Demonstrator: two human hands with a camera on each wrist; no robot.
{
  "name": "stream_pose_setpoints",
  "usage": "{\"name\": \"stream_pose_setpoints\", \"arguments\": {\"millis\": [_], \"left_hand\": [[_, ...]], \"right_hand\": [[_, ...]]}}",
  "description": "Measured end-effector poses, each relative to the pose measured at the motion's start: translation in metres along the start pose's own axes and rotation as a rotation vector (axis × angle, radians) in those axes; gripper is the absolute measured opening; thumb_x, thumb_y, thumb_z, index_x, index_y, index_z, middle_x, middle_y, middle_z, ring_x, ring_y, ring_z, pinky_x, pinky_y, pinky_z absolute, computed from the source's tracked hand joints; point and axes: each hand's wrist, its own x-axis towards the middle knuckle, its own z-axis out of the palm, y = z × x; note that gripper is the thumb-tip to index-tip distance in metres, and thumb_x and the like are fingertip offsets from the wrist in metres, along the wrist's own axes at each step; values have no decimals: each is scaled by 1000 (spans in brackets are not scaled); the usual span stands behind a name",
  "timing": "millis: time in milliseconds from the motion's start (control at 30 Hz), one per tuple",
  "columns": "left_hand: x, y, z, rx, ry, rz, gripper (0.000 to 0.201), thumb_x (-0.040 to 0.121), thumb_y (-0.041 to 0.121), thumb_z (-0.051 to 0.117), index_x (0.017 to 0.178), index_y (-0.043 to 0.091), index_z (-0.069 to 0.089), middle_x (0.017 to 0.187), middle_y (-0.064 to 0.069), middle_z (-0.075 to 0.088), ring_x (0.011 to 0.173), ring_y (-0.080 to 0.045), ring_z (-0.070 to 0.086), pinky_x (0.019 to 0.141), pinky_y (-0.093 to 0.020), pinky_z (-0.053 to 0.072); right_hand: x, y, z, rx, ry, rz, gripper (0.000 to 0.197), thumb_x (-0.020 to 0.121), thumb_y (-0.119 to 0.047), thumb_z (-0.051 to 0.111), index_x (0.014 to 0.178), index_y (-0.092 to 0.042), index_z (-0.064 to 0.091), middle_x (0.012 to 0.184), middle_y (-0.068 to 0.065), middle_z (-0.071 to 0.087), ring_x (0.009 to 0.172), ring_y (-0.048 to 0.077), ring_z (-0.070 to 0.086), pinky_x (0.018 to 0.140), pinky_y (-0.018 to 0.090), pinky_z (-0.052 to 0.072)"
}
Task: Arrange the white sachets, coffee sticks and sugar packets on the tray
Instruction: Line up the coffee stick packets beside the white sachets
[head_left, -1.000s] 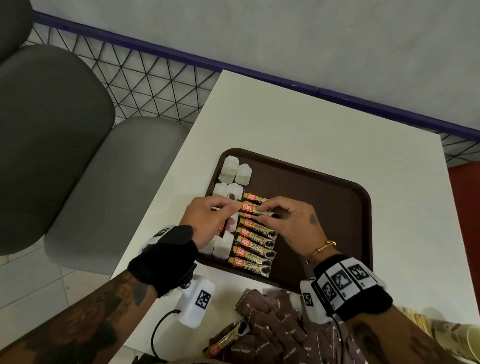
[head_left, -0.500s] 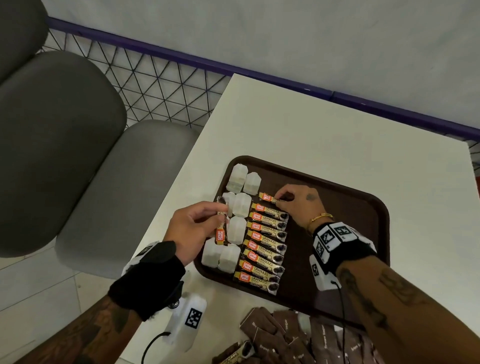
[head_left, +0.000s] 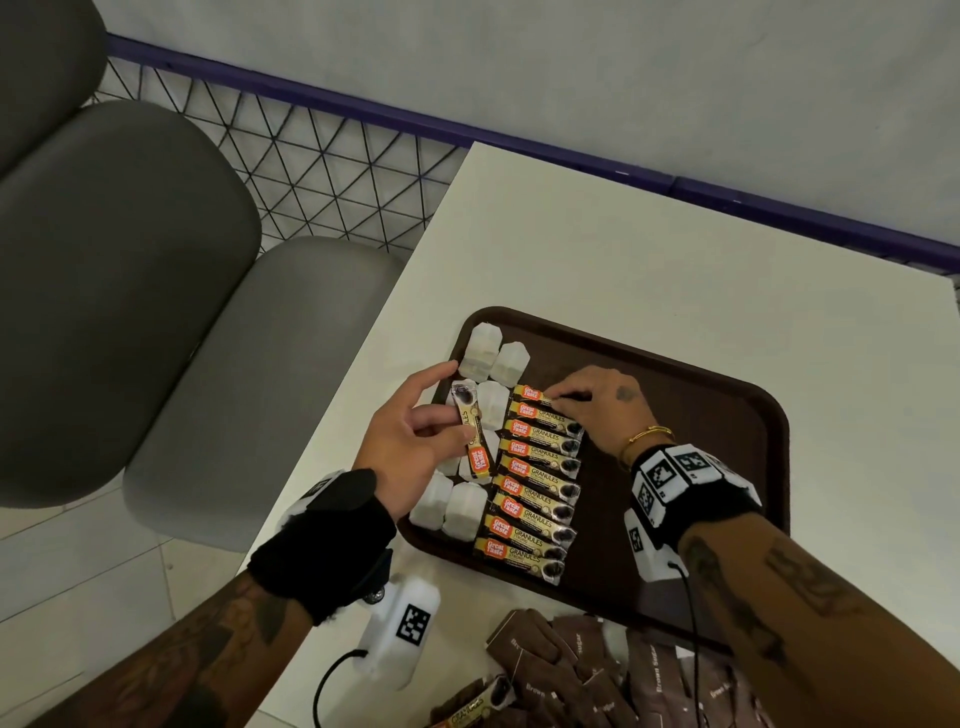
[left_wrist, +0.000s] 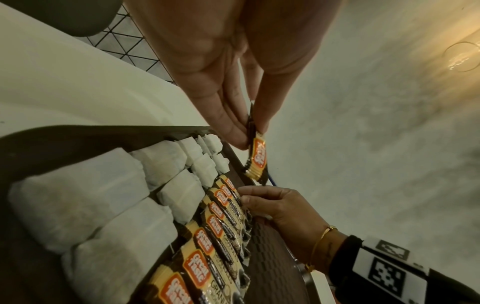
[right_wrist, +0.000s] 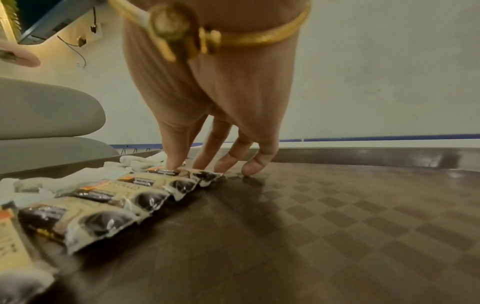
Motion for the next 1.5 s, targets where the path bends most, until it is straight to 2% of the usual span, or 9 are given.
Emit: {"name": "stream_pose_setpoints", "arguments": {"millis": [167,267,367,500,600,767,933,1133,1500], "left_hand": [[-1,4,1,13,-67,-42,71,83,-2,70,137,35,43,89,-1,77,86,-17,73,80,-31,59],[0,5,6,70,-154,-38,72,84,0,70,139,34,40,89,-2,78,86,-16,73,83,-32,56],[2,5,13,148,-200,-36,72,83,4,72,139,36,41,86,2,77,87,-11,72,87,-30,53],[4,3,16,147,-187,-33,59,81,8,75,128,36,51,84,4,77,83,-8,71,80,-24,55],[4,1,13,104,-102,-53,34,81,12,76,113,18,68,90,-5,77,81,-16,73,77,-29,60],[9,-3,11,-46,-4,-107,10,83,6,73,92,8,75,89,-15,75,75,-23,74,70,-27,61],[14,-3,17,-77,-10,-143,19,81,3,74,99,3,71,90,-21,73,72,-25,74,67,-26,60],[18,-8,-1,-58,56,-161,23,82,12,76,104,11,70,91,-11,75,80,-23,74,76,-33,60],[-44,-80,-133,154,336,-285,9,89,6,67,96,3,72,86,-18,74,72,-28,63,61,-28,54]], "right_hand": [[-13,-25,-13,220,178,26,11,89,-35,67,95,-29,73,98,-16,70,87,-4,60,79,16,47],[-26,-55,-21,473,-63,-29,19,85,-38,71,101,-28,74,91,-12,74,81,0,66,71,16,50],[-31,-68,-16,599,-310,-53,21,83,-21,76,104,-16,74,82,1,74,68,17,65,58,22,52],[-32,-63,-13,731,-254,13,11,81,-5,75,92,-4,74,74,9,70,60,18,65,56,23,55],[-37,-54,-18,890,-185,118,11,81,1,73,91,0,70,79,12,71,66,22,71,60,25,60],[-49,-43,-24,519,-269,-42,22,81,-11,77,102,-18,74,97,-2,71,83,8,70,75,18,56],[-54,-51,-11,255,-77,-291,23,80,-17,79,103,-19,75,94,-11,71,79,-9,62,66,7,45],[-30,-33,-10,262,43,-105,16,81,-18,77,93,-28,75,87,-14,71,78,0,64,67,13,50],[19,-7,-5,41,96,97,8,84,-17,72,89,-22,73,89,-8,68,87,9,61,79,21,49]]}}
